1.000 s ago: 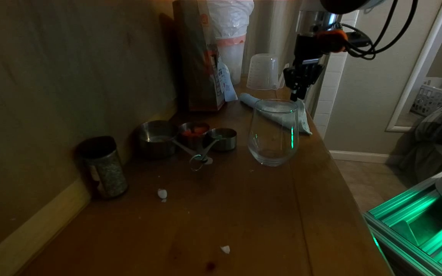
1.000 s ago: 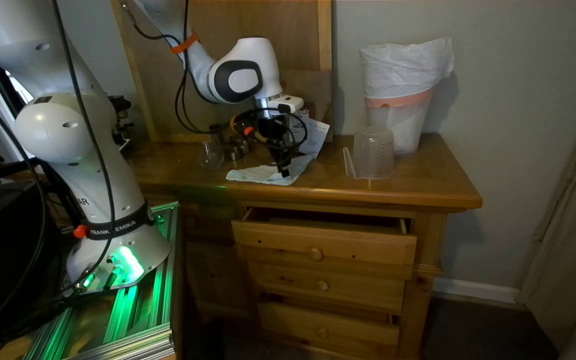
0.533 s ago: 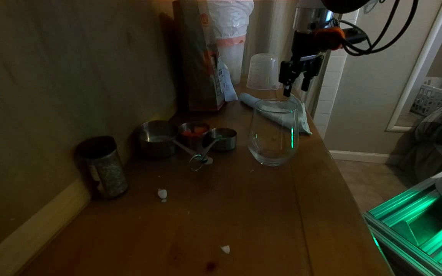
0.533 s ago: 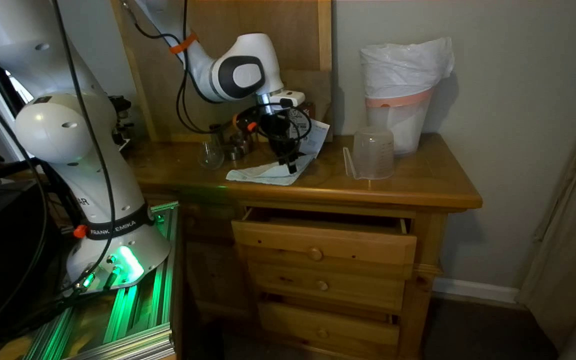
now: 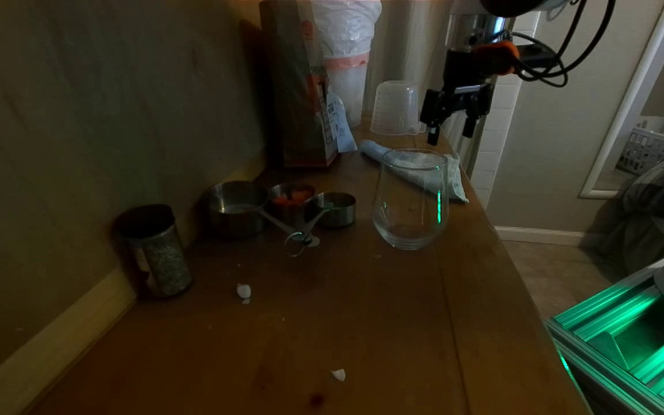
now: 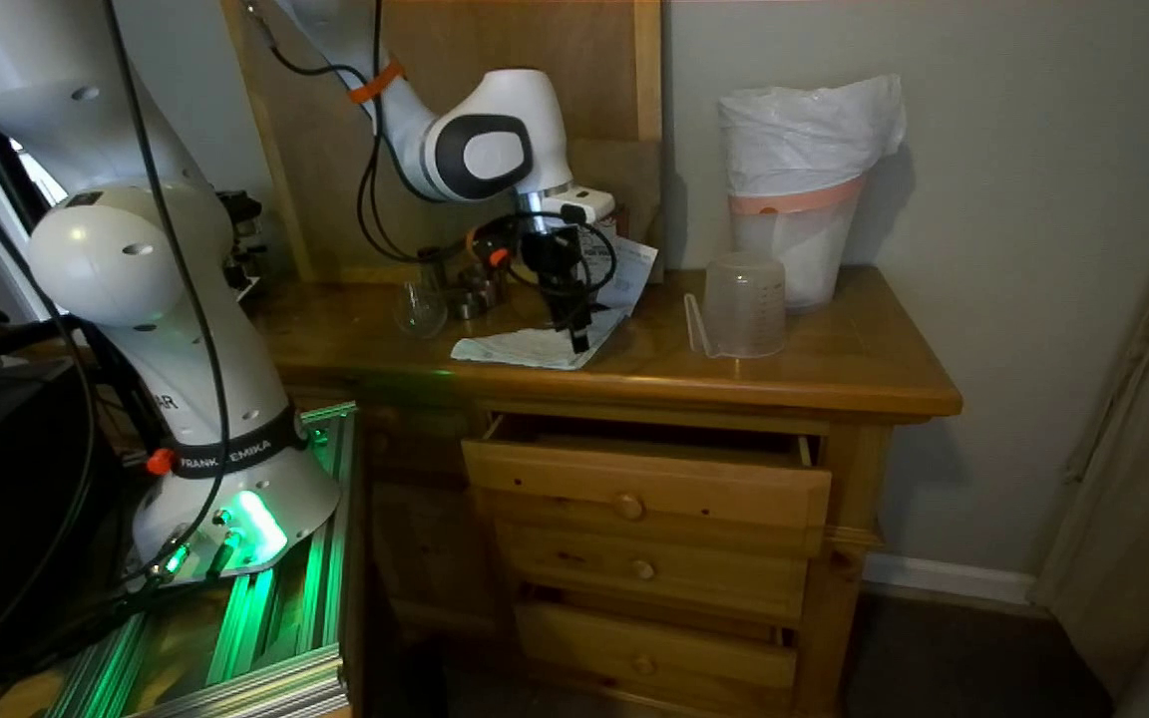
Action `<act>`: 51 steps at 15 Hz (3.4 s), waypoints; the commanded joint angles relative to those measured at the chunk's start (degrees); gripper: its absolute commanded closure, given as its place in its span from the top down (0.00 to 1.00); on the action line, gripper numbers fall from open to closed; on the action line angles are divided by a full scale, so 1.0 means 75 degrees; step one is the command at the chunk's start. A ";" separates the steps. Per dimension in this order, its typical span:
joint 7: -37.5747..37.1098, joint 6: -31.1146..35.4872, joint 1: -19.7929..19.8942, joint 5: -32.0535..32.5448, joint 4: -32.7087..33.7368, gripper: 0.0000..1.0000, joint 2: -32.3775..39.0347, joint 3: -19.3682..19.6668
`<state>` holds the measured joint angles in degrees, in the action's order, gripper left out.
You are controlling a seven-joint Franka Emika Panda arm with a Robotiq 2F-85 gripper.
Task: Fold the towel into a triangle twice.
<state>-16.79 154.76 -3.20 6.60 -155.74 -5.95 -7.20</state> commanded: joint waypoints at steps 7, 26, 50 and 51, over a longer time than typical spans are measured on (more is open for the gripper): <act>0.0346 -0.0102 -0.0565 -0.0782 0.0304 1.00 -0.0197 -0.0243; 0.0831 0.0488 -0.0982 -0.0767 0.2894 0.68 0.2486 -0.0330; 0.0833 0.1056 -0.1223 -0.0288 0.3014 0.00 0.2783 0.0121; 0.0807 0.1045 -0.1237 -0.0251 0.2956 0.01 0.2698 0.0149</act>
<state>-10.10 161.94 -11.21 2.76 -133.18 15.14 -7.60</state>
